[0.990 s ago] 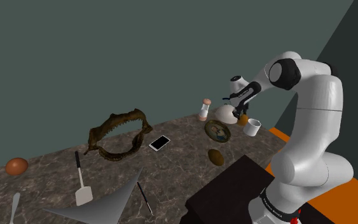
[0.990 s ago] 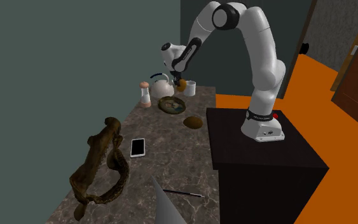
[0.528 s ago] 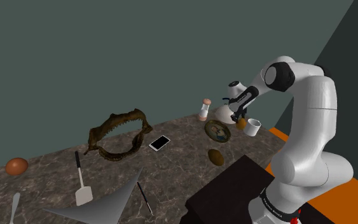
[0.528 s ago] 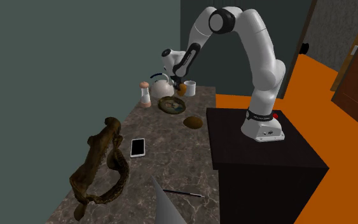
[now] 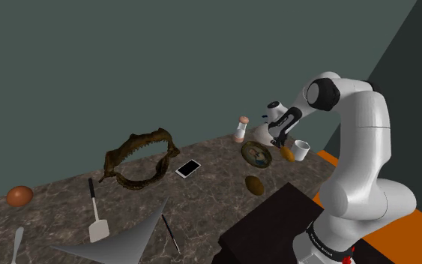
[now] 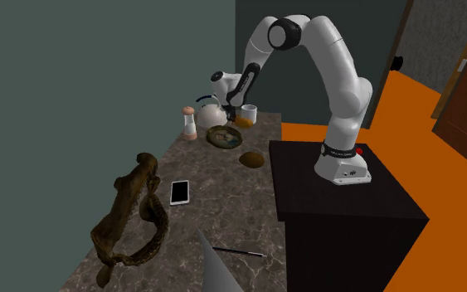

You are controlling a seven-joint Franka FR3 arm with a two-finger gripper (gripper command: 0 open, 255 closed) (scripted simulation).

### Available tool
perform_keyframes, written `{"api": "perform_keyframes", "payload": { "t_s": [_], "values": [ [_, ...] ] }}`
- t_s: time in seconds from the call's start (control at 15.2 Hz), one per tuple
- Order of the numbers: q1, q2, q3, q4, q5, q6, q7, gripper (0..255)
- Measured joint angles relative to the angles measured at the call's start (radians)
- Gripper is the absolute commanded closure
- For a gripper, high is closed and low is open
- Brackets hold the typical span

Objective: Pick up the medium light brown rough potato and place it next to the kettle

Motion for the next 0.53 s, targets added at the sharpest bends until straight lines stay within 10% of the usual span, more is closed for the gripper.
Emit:
{"api": "perform_keyframes", "payload": {
  "t_s": [0.53],
  "values": [
    [0.016, 0.028, -0.006, 0.017, -0.009, 0.05, 0.023, 255]
  ]
}}
